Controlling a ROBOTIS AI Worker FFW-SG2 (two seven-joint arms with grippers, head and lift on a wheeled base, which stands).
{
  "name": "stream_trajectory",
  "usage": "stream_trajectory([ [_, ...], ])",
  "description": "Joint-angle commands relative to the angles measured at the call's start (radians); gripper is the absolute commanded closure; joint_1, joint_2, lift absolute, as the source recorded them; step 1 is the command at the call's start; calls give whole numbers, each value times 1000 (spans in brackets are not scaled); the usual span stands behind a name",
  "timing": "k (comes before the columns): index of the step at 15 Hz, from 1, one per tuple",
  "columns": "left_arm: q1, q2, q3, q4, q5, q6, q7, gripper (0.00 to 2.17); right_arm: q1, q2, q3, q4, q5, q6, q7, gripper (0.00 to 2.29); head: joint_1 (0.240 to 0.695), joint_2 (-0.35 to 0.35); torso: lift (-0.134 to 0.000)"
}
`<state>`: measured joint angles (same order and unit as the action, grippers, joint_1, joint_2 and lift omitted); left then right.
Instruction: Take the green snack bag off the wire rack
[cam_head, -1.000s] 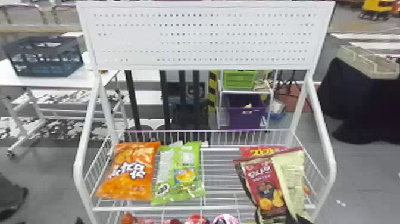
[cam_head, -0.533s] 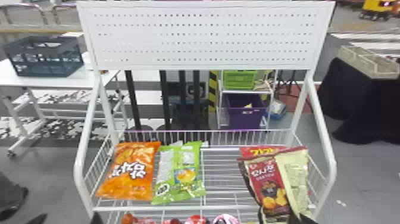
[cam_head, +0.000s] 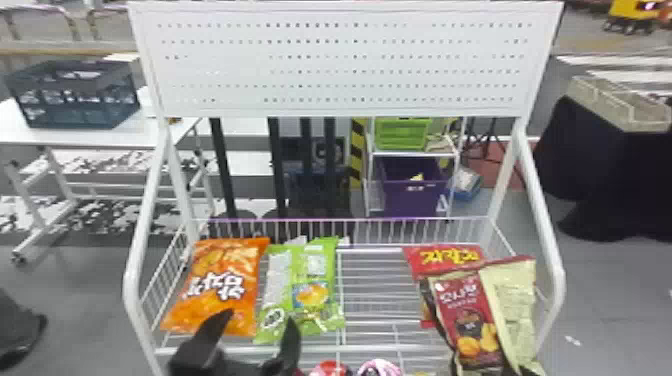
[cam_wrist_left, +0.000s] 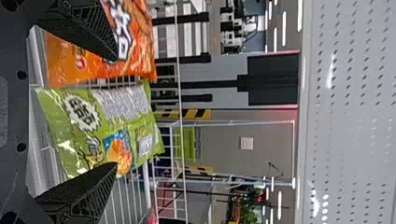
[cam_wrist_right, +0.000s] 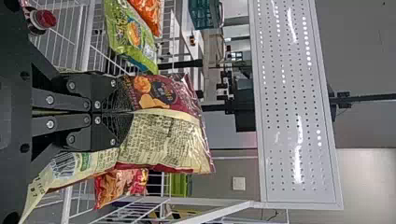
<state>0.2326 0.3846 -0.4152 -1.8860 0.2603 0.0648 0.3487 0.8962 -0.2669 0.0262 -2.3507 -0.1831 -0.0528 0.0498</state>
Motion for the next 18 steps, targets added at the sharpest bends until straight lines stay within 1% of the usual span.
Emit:
stream_trajectory([
  [1,-177,-27,-91,165,37,5,13,90,0,6,0,10,4,0,1,2236,499,0,0],
  [4,-331,-66,-134,354,93,2,15,90,-3,6,0,24,5,0,-1,2236,499,0,0],
  [5,-369,-73,-148,400,111,2,10,90,-5,8,0,27,5,3,-1,2236,499,0,0],
  [7,-423,-89,-160,469,142,5,-13,93,-10,8,0,33,5,3,-1,2236,499,0,0],
  [8,-435,-92,-160,487,146,11,-27,164,-11,8,0,34,5,3,1,2236,499,0,0],
  [9,-441,-92,-162,496,158,14,-28,269,-13,8,0,36,5,3,-1,2236,499,0,0],
  [10,-441,-92,-160,499,165,45,-34,464,-14,6,0,39,2,3,-1,2236,499,0,0],
  [11,-440,-90,-157,499,166,85,-43,842,-19,6,-2,42,1,3,1,2236,499,0,0],
  [12,-435,-90,-155,490,168,100,-40,1369,-25,5,-2,45,-2,3,-1,2236,499,0,0],
  [13,-432,-90,-152,481,168,116,-53,1541,-28,5,0,48,-2,6,1,2236,499,0,0],
  [14,-429,-87,-146,464,168,146,-73,1659,-31,5,0,50,-6,6,-1,2236,499,0,0],
  [15,-424,-87,-143,449,169,158,-77,1696,-33,5,0,50,-6,6,-1,2236,499,0,0],
  [18,-391,-76,-132,364,169,162,-71,1713,-34,3,-2,50,-7,6,-1,2236,499,0,0],
])
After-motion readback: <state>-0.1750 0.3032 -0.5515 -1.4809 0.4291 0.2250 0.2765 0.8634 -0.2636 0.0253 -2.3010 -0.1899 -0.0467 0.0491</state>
